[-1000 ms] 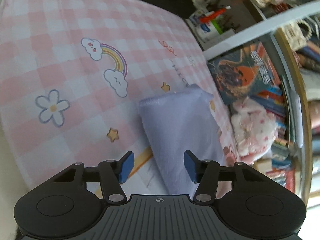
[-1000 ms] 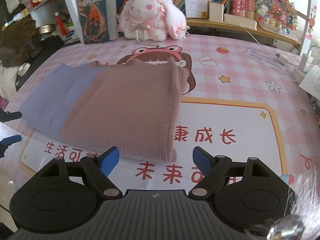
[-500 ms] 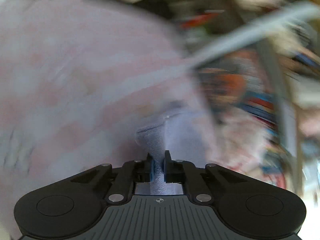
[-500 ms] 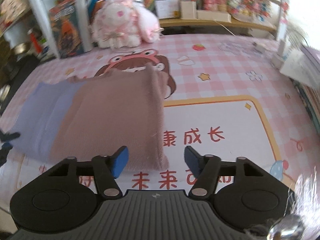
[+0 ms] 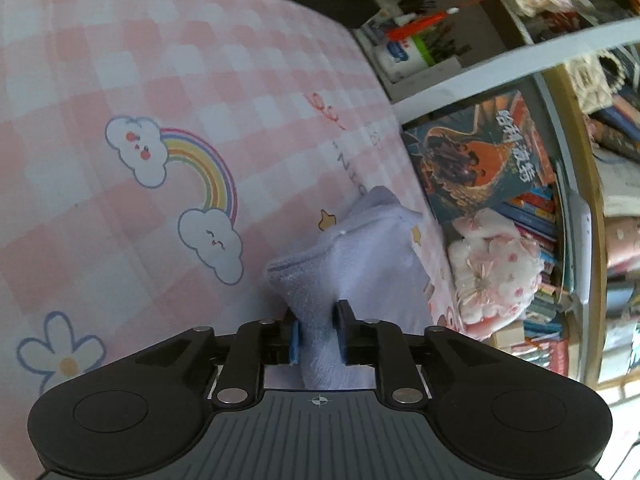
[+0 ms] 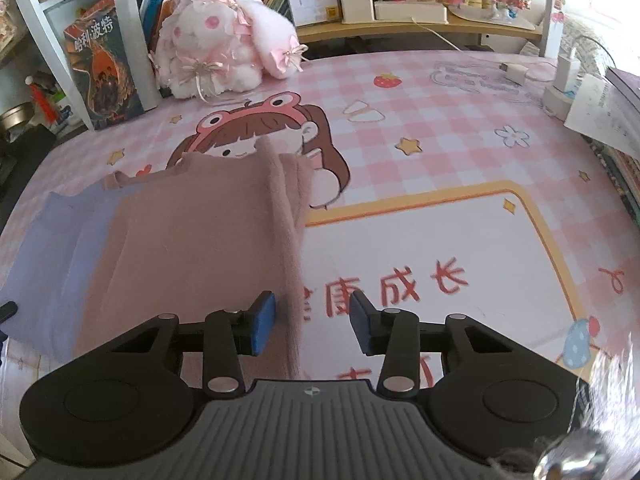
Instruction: Fold clothes
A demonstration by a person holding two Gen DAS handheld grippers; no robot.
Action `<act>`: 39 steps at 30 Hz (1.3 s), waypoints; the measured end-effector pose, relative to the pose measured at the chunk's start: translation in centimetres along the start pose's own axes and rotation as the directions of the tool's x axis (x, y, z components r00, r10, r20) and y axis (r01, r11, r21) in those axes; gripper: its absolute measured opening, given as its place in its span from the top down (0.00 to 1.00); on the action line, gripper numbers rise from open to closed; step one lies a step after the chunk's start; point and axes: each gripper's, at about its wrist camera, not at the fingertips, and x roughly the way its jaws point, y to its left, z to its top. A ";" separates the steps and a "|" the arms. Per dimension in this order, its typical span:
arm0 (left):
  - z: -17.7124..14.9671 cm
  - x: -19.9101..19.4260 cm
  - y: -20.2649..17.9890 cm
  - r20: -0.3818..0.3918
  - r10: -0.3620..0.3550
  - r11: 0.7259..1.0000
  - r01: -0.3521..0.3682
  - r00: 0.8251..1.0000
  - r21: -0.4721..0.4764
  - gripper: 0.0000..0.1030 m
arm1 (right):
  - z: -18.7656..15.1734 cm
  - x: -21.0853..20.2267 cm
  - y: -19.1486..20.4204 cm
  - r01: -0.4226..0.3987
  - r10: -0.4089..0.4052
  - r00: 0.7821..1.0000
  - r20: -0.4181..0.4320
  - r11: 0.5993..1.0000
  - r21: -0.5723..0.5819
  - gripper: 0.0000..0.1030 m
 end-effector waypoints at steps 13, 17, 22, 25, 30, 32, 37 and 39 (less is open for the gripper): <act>0.4 0.8 1.3 -0.007 -0.040 0.996 0.040 0.999 -0.081 0.79 | 4.0 2.8 -0.3 -0.049 0.050 0.998 -0.025 0.997 0.053 0.63; 0.3 0.8 1.4 0.002 -0.043 0.994 0.043 0.999 -0.098 0.79 | 5.4 3.8 -0.7 -0.064 0.066 0.997 -0.037 0.996 0.057 0.64; 0.0 0.7 1.1 0.024 -0.024 0.994 0.026 0.999 -0.108 0.80 | 6.1 4.6 -1.6 -0.107 0.110 0.992 -0.064 0.993 0.052 0.69; -0.4 0.6 0.8 0.047 -0.004 0.995 0.009 0.999 -0.104 0.81 | 6.1 4.8 -2.2 -0.154 0.158 0.984 -0.078 0.987 0.049 0.74; -1.5 0.5 -0.8 0.110 0.072 0.997 -0.069 0.991 -0.034 0.86 | 6.1 5.6 -3.5 -0.255 0.262 0.959 -0.107 0.964 0.074 0.84; -1.9 0.5 -1.4 0.134 0.106 0.994 -0.106 0.985 -0.008 0.88 | 6.1 6.0 -4.4 -0.303 0.317 0.941 -0.121 0.946 0.116 0.89; -2.9 -0.6 -4.1 0.206 0.131 0.986 -0.150 0.970 0.078 0.93 | 6.2 7.3 -6.0 -0.391 0.413 0.898 -0.152 0.907 0.159 0.92; -3.5 -1.3 -6.3 0.242 0.112 0.977 -0.152 0.964 0.152 0.93 | 6.1 7.6 -6.4 -0.415 0.438 0.885 -0.157 0.896 0.159 0.92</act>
